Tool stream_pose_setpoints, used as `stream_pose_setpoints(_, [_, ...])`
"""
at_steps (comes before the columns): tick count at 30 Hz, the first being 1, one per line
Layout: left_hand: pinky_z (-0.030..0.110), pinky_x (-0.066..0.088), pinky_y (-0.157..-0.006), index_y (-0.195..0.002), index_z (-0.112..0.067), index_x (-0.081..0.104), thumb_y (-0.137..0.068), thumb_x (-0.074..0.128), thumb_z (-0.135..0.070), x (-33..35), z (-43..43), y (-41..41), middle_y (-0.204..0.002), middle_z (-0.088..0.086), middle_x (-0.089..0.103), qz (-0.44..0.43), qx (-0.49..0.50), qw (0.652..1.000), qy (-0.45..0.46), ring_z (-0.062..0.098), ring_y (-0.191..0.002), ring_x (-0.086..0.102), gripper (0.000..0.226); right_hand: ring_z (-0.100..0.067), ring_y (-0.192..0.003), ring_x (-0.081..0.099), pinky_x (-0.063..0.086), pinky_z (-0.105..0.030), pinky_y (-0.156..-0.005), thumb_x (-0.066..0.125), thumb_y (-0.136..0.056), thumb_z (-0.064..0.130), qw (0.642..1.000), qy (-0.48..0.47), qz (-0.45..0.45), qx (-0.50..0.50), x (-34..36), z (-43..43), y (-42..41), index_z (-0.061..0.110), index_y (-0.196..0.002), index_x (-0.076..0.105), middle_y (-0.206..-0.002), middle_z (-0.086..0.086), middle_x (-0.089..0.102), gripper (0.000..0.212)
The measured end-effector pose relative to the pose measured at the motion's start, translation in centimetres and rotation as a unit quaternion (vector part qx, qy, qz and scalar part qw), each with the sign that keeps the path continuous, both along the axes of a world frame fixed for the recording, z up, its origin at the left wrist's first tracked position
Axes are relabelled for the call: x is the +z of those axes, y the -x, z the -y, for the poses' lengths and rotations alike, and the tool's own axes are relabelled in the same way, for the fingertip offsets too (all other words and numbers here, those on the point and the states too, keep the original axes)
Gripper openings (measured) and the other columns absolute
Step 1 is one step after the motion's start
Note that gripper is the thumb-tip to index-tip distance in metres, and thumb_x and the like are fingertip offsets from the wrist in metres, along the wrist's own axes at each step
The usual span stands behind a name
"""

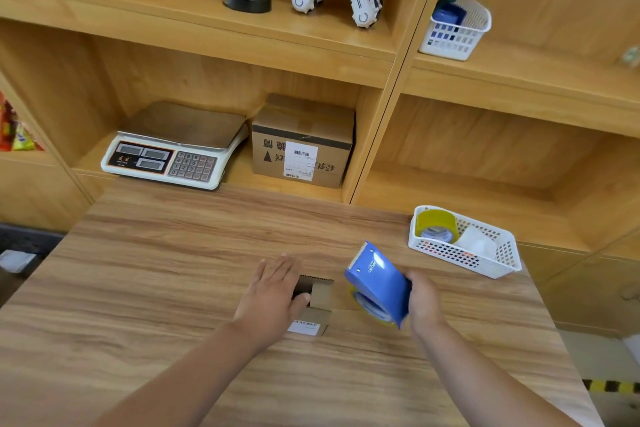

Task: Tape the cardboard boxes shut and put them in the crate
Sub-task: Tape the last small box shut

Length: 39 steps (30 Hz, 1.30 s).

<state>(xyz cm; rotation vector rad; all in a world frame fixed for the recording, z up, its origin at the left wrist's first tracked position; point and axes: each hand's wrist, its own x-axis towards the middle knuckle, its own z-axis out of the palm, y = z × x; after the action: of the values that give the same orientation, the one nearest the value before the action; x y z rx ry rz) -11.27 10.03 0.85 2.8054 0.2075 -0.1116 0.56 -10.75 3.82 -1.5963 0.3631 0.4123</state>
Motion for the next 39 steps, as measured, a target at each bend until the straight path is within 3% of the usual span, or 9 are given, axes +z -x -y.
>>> stream_pose_setpoints(3, [0.025,0.013,-0.114,-0.15,-0.02,0.022,-0.098,0.031,-0.046,1.6,0.8,-0.8,-0.154,-0.004,0.027,0.044,0.091,0.978,0.182,0.013,-0.142,0.019,0.058,-0.022,-0.061,0.043,0.035,-0.03,-0.06,0.055,-0.066,0.032,0.999,-0.039,-0.025,-0.006,-0.3,-0.6,0.1,0.018,-0.061,0.04,-0.066,-0.011,0.041,0.021])
stream_pose_setpoints(6, [0.018,0.028,-0.101,-0.145,-0.021,0.036,-0.099,0.043,-0.035,3.4,1.6,-1.2,-0.145,-0.008,0.041,0.044,0.153,0.912,0.378,0.007,-0.13,0.038,0.049,-0.025,-0.063,0.042,0.034,-0.035,-0.065,0.059,-0.059,0.034,0.996,-0.073,-0.043,-0.019,-0.4,-0.9,0.1,0.019,-0.054,0.042,-0.064,-0.009,0.042,0.023])
stream_pose_setpoints(11, [0.016,0.037,-0.088,-0.13,-0.025,0.055,-0.097,0.048,-0.03,4.0,2.0,-1.3,-0.127,-0.008,0.059,0.041,0.181,0.857,0.48,0.001,-0.111,0.051,0.034,-0.025,-0.055,0.045,0.036,-0.031,-0.06,0.054,-0.074,0.028,0.991,-0.123,-0.053,-0.011,-0.4,-1.3,0.4,0.018,-0.053,0.041,-0.06,-0.006,0.046,0.027])
stream_pose_setpoints(13, [0.016,0.034,-0.09,-0.133,-0.025,0.052,-0.094,0.053,-0.027,3.7,1.2,-0.9,-0.129,-0.012,0.053,0.038,0.174,0.882,0.437,0.0,-0.113,0.047,0.039,-0.025,-0.055,0.045,0.036,-0.031,-0.061,0.054,-0.075,0.028,0.989,-0.137,-0.057,-0.016,-0.6,-1.3,0.4,0.019,-0.052,0.04,-0.06,-0.005,0.045,0.028])
stream_pose_setpoints(17, [0.023,0.026,-0.105,-0.143,-0.029,0.035,-0.081,0.062,-0.026,1.6,-1.3,0.3,-0.142,-0.008,0.039,0.01,0.084,0.982,0.169,0.009,-0.132,0.03,0.068,-0.025,-0.053,0.046,0.037,-0.03,-0.06,0.055,-0.061,0.031,0.988,-0.132,-0.077,-0.003,-0.9,-1.0,0.6,0.02,-0.058,0.04,-0.06,-0.004,0.045,0.019])
stream_pose_setpoints(21, [0.024,0.011,-0.114,-0.15,-0.02,0.02,-0.085,0.059,-0.031,-0.4,-2.4,0.9,-0.155,-0.005,0.021,-0.043,0.066,0.995,0.069,0.013,-0.143,0.014,0.077,-0.027,-0.055,0.048,0.04,-0.033,-0.063,0.057,-0.065,0.032,0.99,-0.108,-0.094,0.0,-1.7,-0.6,0.8,0.019,-0.061,0.04,-0.063,-0.006,0.045,0.022])
stream_pose_setpoints(30, [0.019,0.028,-0.091,-0.113,-0.029,0.065,-0.082,0.063,-0.028,-2.9,-3.1,0.0,-0.111,-0.011,0.052,0.024,0.096,0.985,0.138,0.011,-0.117,0.04,0.03,-0.028,-0.059,0.05,0.039,-0.032,-0.062,0.058,-0.056,0.036,0.99,-0.09,-0.109,-0.01,-3.3,-0.9,0.8,0.018,-0.07,0.046,-0.07,-0.009,0.047,0.026])
stream_pose_setpoints(35, [0.006,0.03,-0.072,-0.1,-0.021,0.066,-0.079,0.064,-0.013,-3.8,-3.1,-0.9,-0.098,-0.011,0.048,0.033,0.159,0.954,0.25,0.008,-0.102,0.04,0.023,-0.027,-0.059,0.049,0.038,-0.032,-0.062,0.059,-0.054,0.035,0.99,-0.08,-0.111,-0.015,-3.9,-1.8,0.6,0.019,-0.068,0.045,-0.07,-0.01,0.046,0.026])
stream_pose_setpoints(39, [0.014,0.029,-0.078,-0.1,-0.023,0.061,-0.076,0.066,-0.009,-4.5,-3.3,-1.4,-0.103,-0.006,0.045,0.031,0.151,0.959,0.236,0.01,-0.102,0.036,0.029,-0.027,-0.057,0.049,0.038,-0.03,-0.06,0.056,-0.065,0.035,0.991,-0.076,-0.109,-0.026,-4.0,-2.8,0.4,0.019,-0.067,0.045,-0.069,-0.008,0.046,0.019])
